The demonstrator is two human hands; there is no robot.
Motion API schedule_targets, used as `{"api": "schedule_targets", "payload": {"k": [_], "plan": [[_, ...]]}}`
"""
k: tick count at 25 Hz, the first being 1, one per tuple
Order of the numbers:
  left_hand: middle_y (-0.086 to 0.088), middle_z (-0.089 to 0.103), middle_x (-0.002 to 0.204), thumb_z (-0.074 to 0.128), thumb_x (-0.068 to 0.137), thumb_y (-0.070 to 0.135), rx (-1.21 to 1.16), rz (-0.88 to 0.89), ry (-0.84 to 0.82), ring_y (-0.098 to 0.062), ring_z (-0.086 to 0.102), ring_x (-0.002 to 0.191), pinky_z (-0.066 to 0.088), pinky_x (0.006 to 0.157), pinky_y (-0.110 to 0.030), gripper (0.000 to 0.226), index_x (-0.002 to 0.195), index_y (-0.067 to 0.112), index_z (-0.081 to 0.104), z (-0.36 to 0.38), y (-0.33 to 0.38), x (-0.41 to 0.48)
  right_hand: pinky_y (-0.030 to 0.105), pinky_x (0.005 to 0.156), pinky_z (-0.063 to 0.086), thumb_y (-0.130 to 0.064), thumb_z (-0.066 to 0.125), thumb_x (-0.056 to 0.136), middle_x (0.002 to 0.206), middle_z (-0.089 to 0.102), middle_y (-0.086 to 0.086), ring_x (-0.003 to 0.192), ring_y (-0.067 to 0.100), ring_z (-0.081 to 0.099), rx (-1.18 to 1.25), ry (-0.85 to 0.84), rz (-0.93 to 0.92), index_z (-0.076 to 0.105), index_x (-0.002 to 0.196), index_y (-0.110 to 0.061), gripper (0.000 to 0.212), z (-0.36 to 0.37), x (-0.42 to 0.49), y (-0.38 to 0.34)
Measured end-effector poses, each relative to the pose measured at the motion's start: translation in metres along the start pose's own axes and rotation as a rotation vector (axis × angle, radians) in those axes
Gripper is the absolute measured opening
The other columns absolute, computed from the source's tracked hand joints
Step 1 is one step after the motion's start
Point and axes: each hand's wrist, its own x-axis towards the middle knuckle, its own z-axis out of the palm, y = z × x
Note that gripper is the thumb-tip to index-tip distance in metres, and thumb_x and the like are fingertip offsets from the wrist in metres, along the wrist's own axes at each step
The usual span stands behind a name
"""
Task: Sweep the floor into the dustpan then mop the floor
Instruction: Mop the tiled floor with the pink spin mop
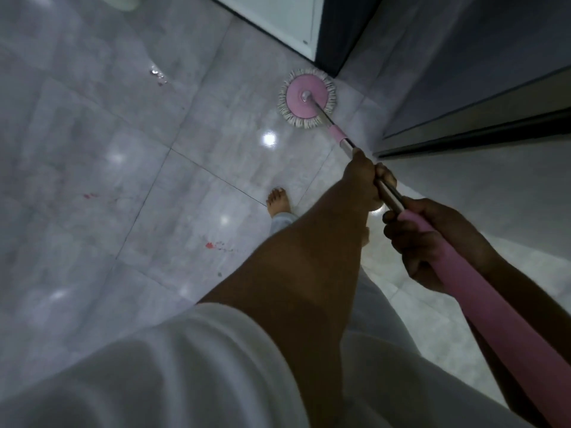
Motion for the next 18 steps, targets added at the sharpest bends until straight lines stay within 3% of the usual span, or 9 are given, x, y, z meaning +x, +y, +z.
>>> {"api": "schedule_targets", "payload": {"k": [9, 15, 18], "plan": [[0.004, 0.033, 0.034, 0.034, 0.098, 0.061, -0.132, 0.153, -0.074, -0.009, 0.031, 0.024, 0.03, 0.034, -0.009, 0.055, 0.066, 0.017, 0.037, -0.026, 0.143, 0.0, 0.013, 0.031, 0.037, -0.041, 0.043, 0.097, 0.055, 0.046, -0.008, 0.033, 0.003, 0.042, -0.122, -0.005, 0.085, 0.054, 0.084, -0.012, 0.033, 0.099, 0.093, -0.05], [0.005, 0.031, 0.034, 0.034, 0.095, 0.066, -0.197, 0.247, -0.031, -0.009, 0.028, 0.025, 0.025, 0.034, -0.009, 0.06, 0.057, 0.02, 0.033, -0.064, 0.239, -0.011, 0.012, 0.034, 0.038, -0.034, 0.045, 0.097, 0.057, 0.048, -0.006, 0.036, 0.003, 0.045, -0.267, -0.075, 0.123, 0.05, 0.091, -0.011, 0.024, 0.18, 0.159, -0.073], [0.005, 0.031, 0.033, 0.034, 0.095, 0.065, -0.265, 0.27, -0.006, -0.009, 0.028, 0.023, 0.024, 0.034, -0.007, 0.059, 0.058, 0.02, 0.032, -0.088, 0.26, -0.017, 0.012, 0.033, 0.038, -0.036, 0.043, 0.098, 0.054, 0.047, -0.005, 0.034, 0.003, 0.044, -0.328, -0.065, 0.177, 0.048, 0.084, -0.011, 0.029, 0.203, 0.179, -0.065]]}}
